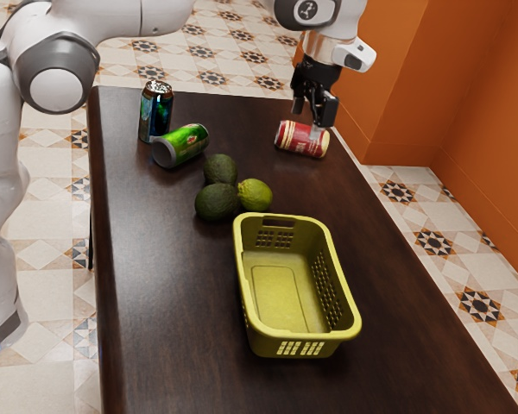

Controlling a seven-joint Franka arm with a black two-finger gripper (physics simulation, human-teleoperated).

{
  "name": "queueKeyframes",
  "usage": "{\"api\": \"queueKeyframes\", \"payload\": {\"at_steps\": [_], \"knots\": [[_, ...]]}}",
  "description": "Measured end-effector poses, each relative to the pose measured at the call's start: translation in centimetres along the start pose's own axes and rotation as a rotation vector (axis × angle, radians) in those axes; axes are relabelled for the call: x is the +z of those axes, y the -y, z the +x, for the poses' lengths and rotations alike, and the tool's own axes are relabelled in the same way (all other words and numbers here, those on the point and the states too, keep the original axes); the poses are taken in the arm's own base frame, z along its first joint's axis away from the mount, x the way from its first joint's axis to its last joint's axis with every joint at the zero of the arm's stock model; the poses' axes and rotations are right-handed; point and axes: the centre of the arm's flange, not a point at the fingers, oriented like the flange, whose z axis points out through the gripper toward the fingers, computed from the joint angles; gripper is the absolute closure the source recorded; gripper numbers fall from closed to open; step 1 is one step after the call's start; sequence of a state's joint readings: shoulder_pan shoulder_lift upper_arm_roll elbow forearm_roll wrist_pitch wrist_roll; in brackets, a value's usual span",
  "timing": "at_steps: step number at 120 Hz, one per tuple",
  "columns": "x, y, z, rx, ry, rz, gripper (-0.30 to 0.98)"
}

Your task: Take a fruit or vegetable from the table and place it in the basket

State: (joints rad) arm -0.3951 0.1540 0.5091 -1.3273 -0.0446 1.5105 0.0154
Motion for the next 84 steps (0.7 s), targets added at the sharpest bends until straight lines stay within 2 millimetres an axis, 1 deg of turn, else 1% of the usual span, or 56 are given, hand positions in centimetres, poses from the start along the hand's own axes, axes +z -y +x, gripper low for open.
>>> {"api": "queueKeyframes", "payload": {"at_steps": [38, 42, 49, 54, 58, 66, 73, 80, 84], "knots": [[0.1, 0.0, 0.0, 0.004, 0.005, -0.001, 0.00], [-0.3, -0.1, -0.1, 0.006, -0.001, -0.003, 0.00], [-1.7, -0.5, -0.4, 0.017, -0.028, -0.007, 0.00], [-2.2, -0.8, -0.5, 0.022, -0.037, -0.008, 0.00], [-2.3, -0.9, -0.5, 0.025, -0.038, -0.009, 0.00], [-1.7, -0.9, -0.5, 0.038, -0.023, -0.009, 0.00], [-1.3, -0.3, -0.5, 0.051, -0.008, -0.002, 0.00], [-0.9, 1.8, -0.5, 0.042, 0.006, 0.012, 0.00], [-0.1, 2.8, -0.2, 0.040, 0.021, 0.022, 0.00]]}}
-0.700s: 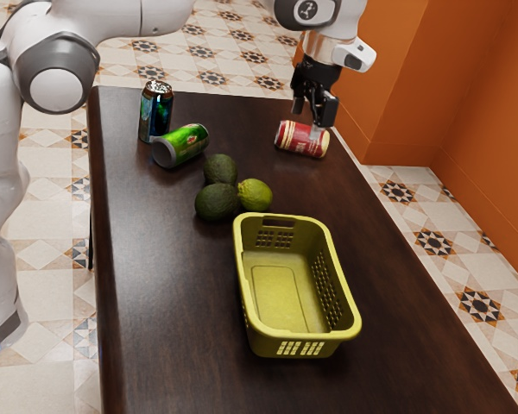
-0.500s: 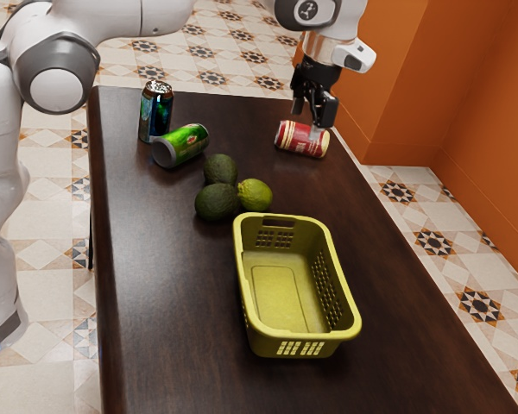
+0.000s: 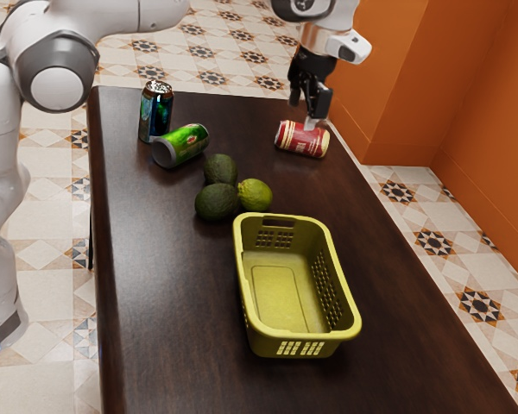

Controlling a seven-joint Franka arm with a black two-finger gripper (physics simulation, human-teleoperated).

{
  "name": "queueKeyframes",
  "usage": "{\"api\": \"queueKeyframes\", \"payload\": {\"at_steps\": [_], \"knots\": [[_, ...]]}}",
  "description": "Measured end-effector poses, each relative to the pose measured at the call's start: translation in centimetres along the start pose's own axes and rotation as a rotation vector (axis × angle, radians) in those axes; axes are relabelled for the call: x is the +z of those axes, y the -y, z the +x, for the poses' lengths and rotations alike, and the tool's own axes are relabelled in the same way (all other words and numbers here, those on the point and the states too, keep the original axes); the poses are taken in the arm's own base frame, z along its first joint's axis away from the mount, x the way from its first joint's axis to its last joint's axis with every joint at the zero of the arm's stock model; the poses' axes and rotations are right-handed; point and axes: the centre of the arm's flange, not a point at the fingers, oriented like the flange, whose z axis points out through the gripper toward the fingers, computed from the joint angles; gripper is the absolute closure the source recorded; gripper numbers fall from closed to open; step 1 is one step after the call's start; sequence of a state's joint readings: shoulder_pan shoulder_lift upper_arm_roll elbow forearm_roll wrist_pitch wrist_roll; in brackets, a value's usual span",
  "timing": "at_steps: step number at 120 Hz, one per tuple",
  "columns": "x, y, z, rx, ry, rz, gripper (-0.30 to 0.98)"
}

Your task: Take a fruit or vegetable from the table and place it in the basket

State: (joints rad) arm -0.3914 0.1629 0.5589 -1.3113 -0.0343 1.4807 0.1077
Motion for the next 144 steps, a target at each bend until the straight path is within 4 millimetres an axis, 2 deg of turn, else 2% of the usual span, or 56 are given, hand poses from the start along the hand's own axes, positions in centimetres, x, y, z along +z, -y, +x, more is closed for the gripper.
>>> {"api": "queueKeyframes", "payload": {"at_steps": [8, 20, 36, 46, 55, 77, 97, 144], "knots": [[2.5, 0.9, 1.1, 0.012, 0.046, 0.021, 0.00], [5.9, 0.7, 2.5, 0.067, 0.094, 0.037, 0.00], [7.9, 1.2, 3.0, 0.168, 0.112, 0.022, 0.00], [10.3, 2.0, 2.5, 0.215, 0.148, -0.005, 0.00], [12.1, 2.9, 0.4, 0.256, 0.148, -0.059, 0.00], [16.3, 1.4, -1.0, 0.369, 0.136, -0.111, 0.00], [17.4, 1.8, -2.3, 0.419, 0.106, -0.136, 0.00], [18.7, 2.2, -1.4, 0.492, 0.070, -0.099, 0.00]]}}
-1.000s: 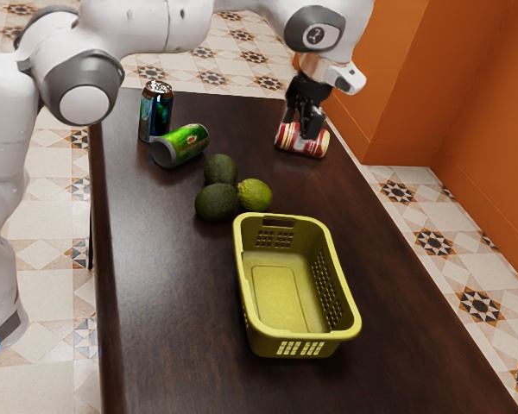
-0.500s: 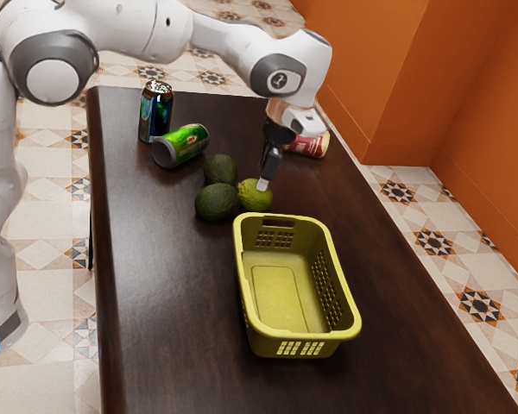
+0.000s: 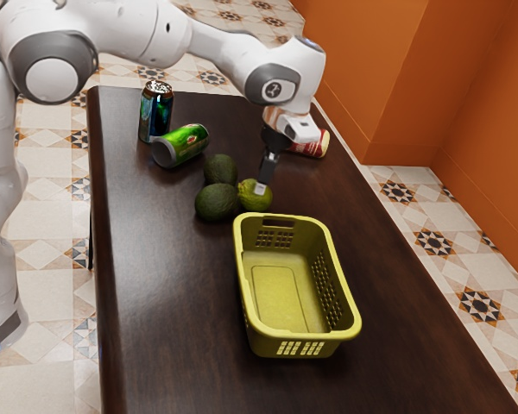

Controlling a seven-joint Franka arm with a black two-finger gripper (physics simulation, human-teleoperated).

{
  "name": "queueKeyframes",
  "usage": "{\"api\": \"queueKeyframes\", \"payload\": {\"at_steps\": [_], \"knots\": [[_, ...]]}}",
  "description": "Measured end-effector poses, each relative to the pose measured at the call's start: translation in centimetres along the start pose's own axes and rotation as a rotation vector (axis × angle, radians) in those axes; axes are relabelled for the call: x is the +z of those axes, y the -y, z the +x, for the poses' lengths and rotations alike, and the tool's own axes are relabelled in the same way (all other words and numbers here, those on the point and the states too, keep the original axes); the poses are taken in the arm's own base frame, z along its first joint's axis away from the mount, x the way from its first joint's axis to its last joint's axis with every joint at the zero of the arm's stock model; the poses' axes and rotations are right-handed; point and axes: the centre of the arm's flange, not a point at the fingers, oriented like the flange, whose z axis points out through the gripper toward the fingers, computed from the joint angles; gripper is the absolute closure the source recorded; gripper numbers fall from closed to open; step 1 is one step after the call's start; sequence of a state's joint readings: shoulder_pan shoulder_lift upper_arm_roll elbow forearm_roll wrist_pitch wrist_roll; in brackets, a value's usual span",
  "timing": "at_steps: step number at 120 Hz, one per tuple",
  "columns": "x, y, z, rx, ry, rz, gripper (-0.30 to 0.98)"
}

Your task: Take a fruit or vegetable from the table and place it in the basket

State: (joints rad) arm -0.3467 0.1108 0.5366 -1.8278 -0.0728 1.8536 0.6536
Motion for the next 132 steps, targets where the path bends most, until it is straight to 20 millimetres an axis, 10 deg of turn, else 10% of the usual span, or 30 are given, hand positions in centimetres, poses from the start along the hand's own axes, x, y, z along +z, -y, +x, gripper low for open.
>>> {"api": "queueKeyframes", "payload": {"at_steps": [73, 96, 115, 132], "knots": [[4.9, 0.7, 0.3, 0.017, 0.071, -0.003, 0.00], [6.0, 0.5, 0.6, 0.009, 0.073, 0.000, 0.30], [1.6, -0.6, 3.4, 0.050, -0.015, 0.073, 0.41], [-6.6, -1.2, 3.1, 0.060, -0.123, 0.138, 0.42]]}}
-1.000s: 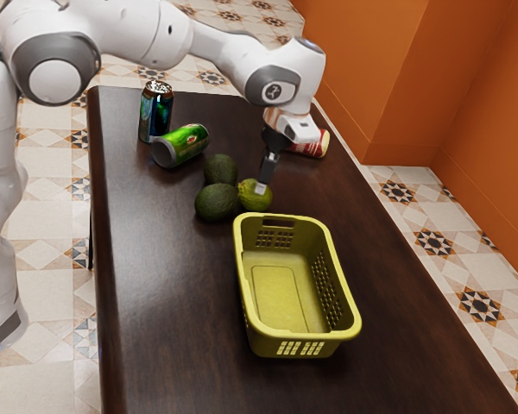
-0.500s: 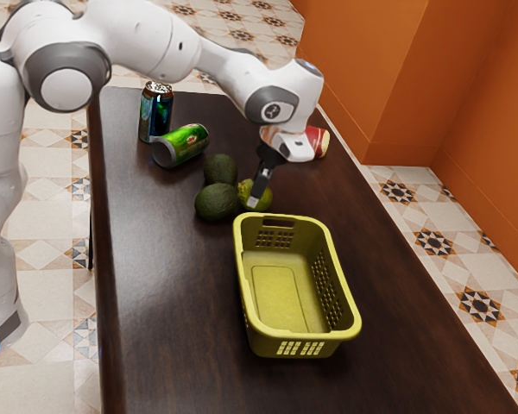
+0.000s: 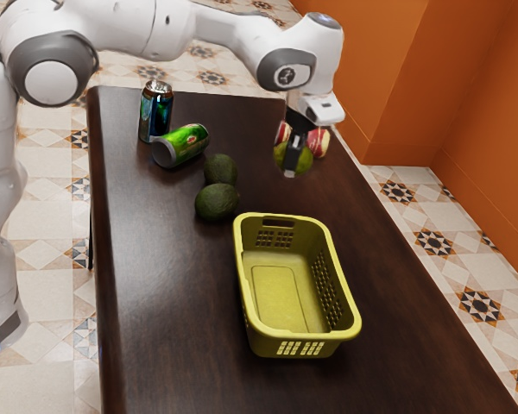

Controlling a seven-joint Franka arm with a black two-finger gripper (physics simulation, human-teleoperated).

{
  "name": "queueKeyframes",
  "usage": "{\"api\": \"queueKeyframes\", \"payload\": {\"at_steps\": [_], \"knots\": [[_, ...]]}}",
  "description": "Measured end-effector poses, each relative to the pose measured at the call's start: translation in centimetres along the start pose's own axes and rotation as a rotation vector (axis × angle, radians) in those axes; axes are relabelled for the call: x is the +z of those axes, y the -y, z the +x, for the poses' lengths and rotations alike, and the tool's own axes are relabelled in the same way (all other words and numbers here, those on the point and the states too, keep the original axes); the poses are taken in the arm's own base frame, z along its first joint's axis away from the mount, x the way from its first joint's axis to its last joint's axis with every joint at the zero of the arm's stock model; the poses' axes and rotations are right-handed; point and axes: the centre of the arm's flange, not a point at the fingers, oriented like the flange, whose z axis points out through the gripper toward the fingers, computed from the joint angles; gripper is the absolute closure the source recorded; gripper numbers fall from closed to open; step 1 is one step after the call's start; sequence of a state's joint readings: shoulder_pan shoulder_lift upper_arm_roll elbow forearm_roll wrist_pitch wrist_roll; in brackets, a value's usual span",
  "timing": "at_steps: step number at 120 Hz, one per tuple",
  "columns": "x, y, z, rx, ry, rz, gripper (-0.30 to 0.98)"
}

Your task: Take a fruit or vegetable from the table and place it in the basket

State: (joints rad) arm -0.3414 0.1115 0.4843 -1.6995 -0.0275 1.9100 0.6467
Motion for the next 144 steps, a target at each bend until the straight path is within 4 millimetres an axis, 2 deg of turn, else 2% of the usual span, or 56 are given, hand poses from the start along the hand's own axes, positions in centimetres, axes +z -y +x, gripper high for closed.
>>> {"api": "queueKeyframes", "payload": {"at_steps": [15, 22, 28, 36, 47, 55, 68, 73, 77, 83, 89, 94, 100, 106, 111, 119, 124, 129, 144], "knots": [[-6.5, -2.6, -1.4, 0.016, -0.074, -0.014, 0.41], [-7.8, -4.1, -1.5, 0.020, -0.079, -0.029, 0.41], [-8.1, -6.4, -0.5, 0.042, -0.076, -0.045, 0.41], [-8.0, -11.7, 2.1, 0.115, -0.071, -0.065, 0.41], [-7.1, -21.0, 5.9, 0.242, -0.057, -0.094, 0.41], [-5.7, -27.5, 7.9, 0.326, -0.040, -0.115, 0.41], [-5.0, -37.3, 9.0, 0.449, -0.031, -0.134, 0.42], [-5.1, -39.7, 9.0, 0.476, -0.035, -0.136, 0.42], [-5.1, -40.7, 9.0, 0.484, -0.037, -0.136, 0.42], [-5.0, -40.6, 9.2, 0.467, -0.039, -0.134, 0.42], [-4.8, -38.5, 9.4, 0.417, -0.040, -0.130, 0.42], [-4.5, -35.4, 9.5, 0.354, -0.039, -0.124, 0.42], [-4.0, -30.8, 9.4, 0.263, -0.036, -0.117, 0.42], [-3.5, -26.0, 8.9, 0.167, -0.031, -0.115, 0.27], [-2.8, -22.3, 8.4, 0.094, -0.026, -0.116, 0.21], [-2.3, -18.6, 7.5, 0.013, -0.024, -0.116, 0.14], [-2.2, -17.9, 7.4, -0.007, -0.025, -0.118, 0.10], [-2.3, -18.5, 7.5, -0.006, -0.026, -0.120, 0.08], [-2.8, -23.6, 8.8, 0.065, -0.032, -0.127, 0.03]]}}
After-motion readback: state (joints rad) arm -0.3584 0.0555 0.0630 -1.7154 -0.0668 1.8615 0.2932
